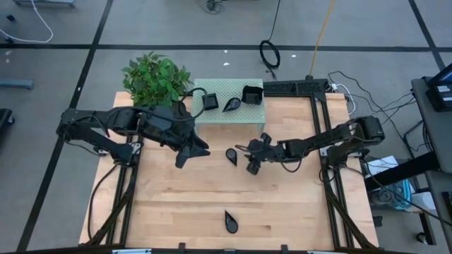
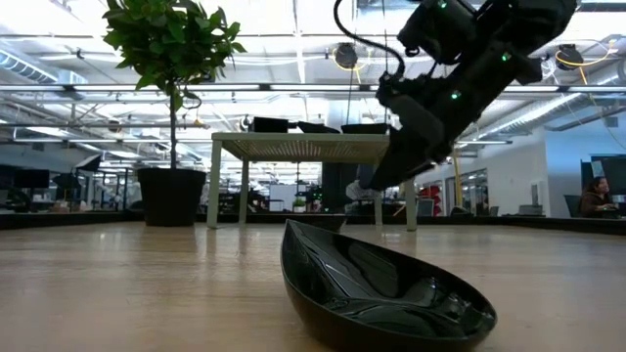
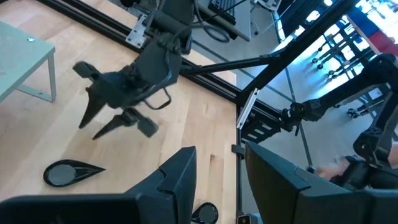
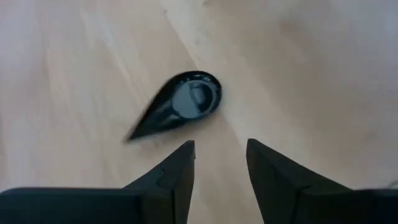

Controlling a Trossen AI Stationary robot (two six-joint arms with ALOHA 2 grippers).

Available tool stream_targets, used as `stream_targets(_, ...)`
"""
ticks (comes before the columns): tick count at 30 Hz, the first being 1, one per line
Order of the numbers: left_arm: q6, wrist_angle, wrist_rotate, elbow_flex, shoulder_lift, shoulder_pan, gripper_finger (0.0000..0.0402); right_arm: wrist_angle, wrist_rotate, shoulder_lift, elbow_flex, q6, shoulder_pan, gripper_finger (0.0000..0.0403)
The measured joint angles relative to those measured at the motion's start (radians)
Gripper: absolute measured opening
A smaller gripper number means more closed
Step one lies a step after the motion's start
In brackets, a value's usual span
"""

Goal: Pick & Place Mini shaped plates
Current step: Stack the drop shaped plate on top of the other drop shaped plate on the shelf

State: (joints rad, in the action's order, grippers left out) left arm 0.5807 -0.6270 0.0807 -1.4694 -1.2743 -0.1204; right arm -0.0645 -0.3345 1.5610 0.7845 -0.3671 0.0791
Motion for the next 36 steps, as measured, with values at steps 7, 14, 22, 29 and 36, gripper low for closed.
stream_targets(7,-0.006,0.000,-0.004,0.000,0.000,0.000,0.0141,-0.033,0.077,-0.035,0.001,0.810,-0.003,0.0137)
stream_targets(14,-0.003,0.001,-0.099,0.000,0.000,0.001,0.0141,-0.042,0.071,0.011,0.002,1.319,-0.018,0.0137)
stream_targets(22,0.004,0.002,-0.171,0.000,0.000,0.001,0.0141,-0.121,0.070,0.134,0.002,1.616,-0.034,0.0137)
stream_targets(29,0.001,0.003,-0.194,0.000,0.000,0.001,0.0141,-0.236,0.073,0.209,0.004,1.634,-0.031,0.0137)
stream_targets(36,0.000,0.003,-0.197,0.000,0.000,0.004,0.0141,-0.276,0.073,0.274,0.045,1.635,-0.018,0.0137)
